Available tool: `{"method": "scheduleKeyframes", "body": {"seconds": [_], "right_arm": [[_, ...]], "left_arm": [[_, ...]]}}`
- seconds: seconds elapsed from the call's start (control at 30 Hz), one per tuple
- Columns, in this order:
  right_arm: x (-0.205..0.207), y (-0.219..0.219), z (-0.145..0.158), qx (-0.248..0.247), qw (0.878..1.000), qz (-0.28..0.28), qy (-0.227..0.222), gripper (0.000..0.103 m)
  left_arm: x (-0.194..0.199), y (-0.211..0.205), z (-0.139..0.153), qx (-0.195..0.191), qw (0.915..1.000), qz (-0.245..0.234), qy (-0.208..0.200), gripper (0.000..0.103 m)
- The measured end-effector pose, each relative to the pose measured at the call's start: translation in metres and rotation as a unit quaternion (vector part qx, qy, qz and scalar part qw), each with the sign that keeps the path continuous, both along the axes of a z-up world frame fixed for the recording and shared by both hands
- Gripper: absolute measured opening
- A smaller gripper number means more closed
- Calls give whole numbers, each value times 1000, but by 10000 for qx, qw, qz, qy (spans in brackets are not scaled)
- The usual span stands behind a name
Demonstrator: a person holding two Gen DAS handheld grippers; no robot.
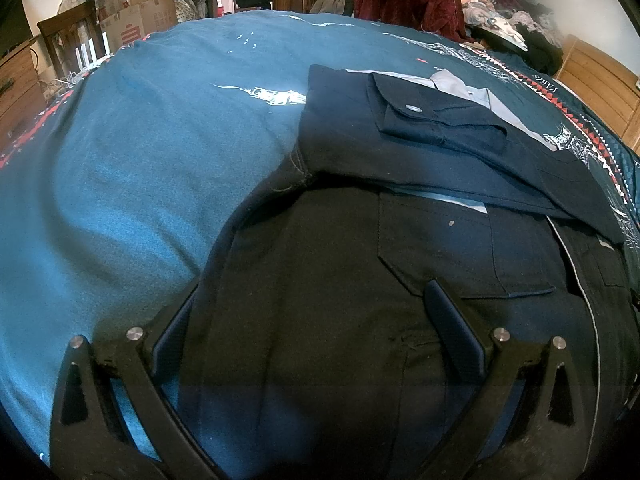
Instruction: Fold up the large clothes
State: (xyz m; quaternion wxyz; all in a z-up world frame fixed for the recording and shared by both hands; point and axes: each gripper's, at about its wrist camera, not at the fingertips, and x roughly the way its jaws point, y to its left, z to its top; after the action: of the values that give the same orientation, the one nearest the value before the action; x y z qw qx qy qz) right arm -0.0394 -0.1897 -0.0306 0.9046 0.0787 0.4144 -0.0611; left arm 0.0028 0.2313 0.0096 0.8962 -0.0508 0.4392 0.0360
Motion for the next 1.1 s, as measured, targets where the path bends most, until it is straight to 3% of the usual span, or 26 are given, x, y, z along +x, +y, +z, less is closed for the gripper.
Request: {"method": "scheduleKeyframes", "body": {"seconds": [1.1], "right_arm": [[0, -1, 0, -1, 10000, -3, 8, 103]], "left_arm": [[3, -1, 1, 16, 10000, 9, 15, 103]]}}
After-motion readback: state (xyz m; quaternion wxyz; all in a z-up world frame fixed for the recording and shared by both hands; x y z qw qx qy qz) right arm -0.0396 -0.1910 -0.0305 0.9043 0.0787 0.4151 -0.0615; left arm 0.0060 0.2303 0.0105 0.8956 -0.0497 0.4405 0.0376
